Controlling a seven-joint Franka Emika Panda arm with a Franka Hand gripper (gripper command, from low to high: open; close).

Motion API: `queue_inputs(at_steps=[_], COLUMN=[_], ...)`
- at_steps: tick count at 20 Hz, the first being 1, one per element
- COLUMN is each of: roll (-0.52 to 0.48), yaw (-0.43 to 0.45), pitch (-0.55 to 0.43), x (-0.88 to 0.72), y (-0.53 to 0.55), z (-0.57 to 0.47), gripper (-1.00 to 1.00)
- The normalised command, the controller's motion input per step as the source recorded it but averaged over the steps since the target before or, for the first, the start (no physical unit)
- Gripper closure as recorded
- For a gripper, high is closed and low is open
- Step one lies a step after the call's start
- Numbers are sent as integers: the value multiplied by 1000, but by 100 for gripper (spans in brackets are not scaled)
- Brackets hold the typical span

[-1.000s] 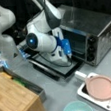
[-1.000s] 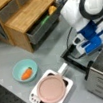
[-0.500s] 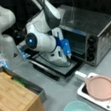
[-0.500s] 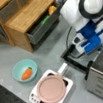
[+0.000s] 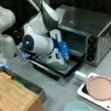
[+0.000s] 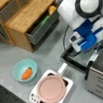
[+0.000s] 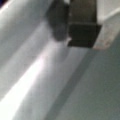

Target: Open the microwave oven door. Pull out the microwave oven tray. Pick up the bowl. Place the bowl on the microwave tray.

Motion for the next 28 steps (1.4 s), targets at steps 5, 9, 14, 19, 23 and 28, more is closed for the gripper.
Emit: queue_inputs(at_steps=[5,9,14,19,23,28], roll=[-113,-112,-111,-128,-124,-137], yaw=[191,197,197,199,196,192], pitch=[-70,-67,-64,-59,-55,-46], x=[50,45,43,43,57,73], y=[-294,-304,-299,-311,-310,-310], z=[-100,-86,-72,-50,-46,-29], gripper=[100,100,100,100,100,100])
